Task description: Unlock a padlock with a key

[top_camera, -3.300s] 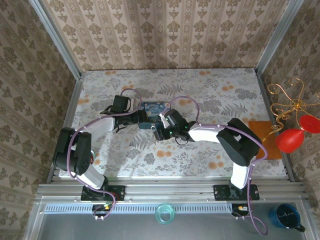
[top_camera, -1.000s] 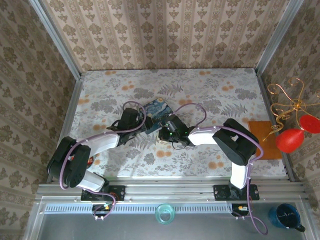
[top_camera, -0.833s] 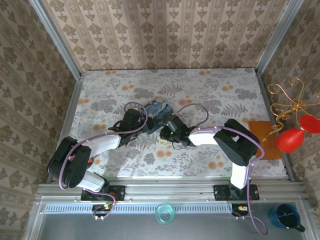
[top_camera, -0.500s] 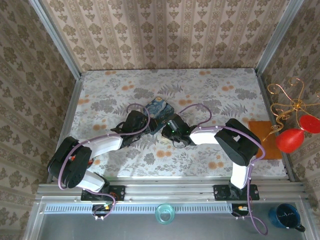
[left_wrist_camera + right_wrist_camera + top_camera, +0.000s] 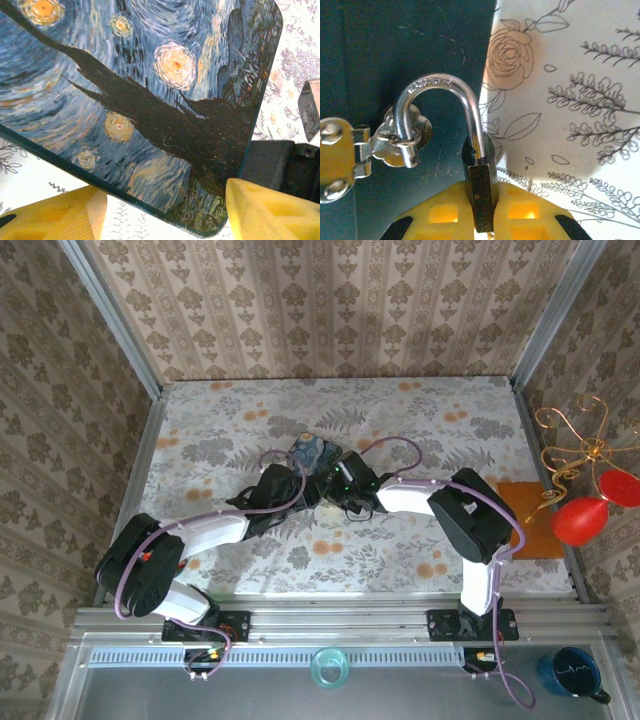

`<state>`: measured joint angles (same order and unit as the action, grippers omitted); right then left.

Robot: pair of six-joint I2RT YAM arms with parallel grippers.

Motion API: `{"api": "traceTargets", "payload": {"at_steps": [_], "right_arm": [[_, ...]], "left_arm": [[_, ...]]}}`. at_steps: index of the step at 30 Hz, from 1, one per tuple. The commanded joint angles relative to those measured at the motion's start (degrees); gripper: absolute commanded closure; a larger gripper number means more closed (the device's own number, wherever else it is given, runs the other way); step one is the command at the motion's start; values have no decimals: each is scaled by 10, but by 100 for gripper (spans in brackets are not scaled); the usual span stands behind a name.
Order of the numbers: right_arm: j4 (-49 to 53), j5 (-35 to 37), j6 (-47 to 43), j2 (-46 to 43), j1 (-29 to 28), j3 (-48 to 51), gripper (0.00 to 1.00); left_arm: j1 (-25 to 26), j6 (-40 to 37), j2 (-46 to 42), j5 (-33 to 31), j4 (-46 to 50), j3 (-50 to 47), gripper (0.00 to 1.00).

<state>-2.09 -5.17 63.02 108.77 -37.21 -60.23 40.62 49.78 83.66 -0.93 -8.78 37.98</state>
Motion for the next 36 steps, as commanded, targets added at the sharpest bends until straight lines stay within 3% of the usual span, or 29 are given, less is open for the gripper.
{"api": "traceTargets", "payload": {"at_steps": [1,13,24,31,36], "right_arm": [[17,-8,-8,11,28,-12,100],[68,-39,-50,26,40,-69,100],[70,-20,-71,-8,78,-25,100],[112,-9,-124,-58,76,-6,100],[153,-15,-175,-101,75,5,100]], "left_arm": [[9,-5,22,2,77,-7,37],[9,-8,25,3,80,-4,38],[2,-10,22,1,86,-1,37],[-32,-45,-3,42,85,4,34],[-70,-88,-43,69,142,32,29]]}}
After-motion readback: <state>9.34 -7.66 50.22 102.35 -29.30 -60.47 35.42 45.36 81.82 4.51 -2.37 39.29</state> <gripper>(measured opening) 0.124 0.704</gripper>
